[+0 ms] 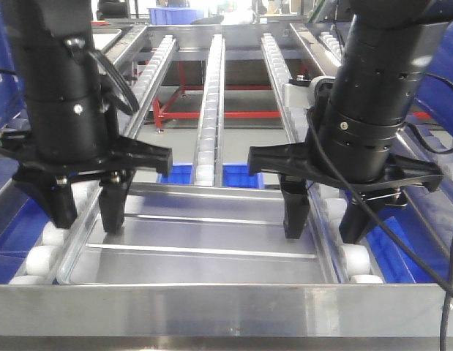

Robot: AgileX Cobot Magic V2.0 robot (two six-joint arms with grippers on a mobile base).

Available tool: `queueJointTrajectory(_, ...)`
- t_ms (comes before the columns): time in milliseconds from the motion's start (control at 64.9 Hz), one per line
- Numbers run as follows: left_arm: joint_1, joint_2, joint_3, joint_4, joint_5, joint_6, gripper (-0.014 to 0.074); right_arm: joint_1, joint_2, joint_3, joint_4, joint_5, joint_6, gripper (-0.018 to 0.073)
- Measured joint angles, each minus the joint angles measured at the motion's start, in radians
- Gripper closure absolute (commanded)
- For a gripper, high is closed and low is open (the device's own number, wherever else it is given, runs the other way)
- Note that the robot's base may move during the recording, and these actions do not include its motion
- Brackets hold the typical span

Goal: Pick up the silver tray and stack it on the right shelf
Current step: 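Open both grippers and position them around the tray's side rims, then close both grippers on the tray's side rims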

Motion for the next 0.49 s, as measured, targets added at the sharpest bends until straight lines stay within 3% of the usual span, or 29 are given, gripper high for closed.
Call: queueJointTrajectory(493,0.0,0.005,0.0,-0.008,-0.017,0.0,0.0363,0.0,0.001,0.0,0.0,-0.002,0.0,0.008)
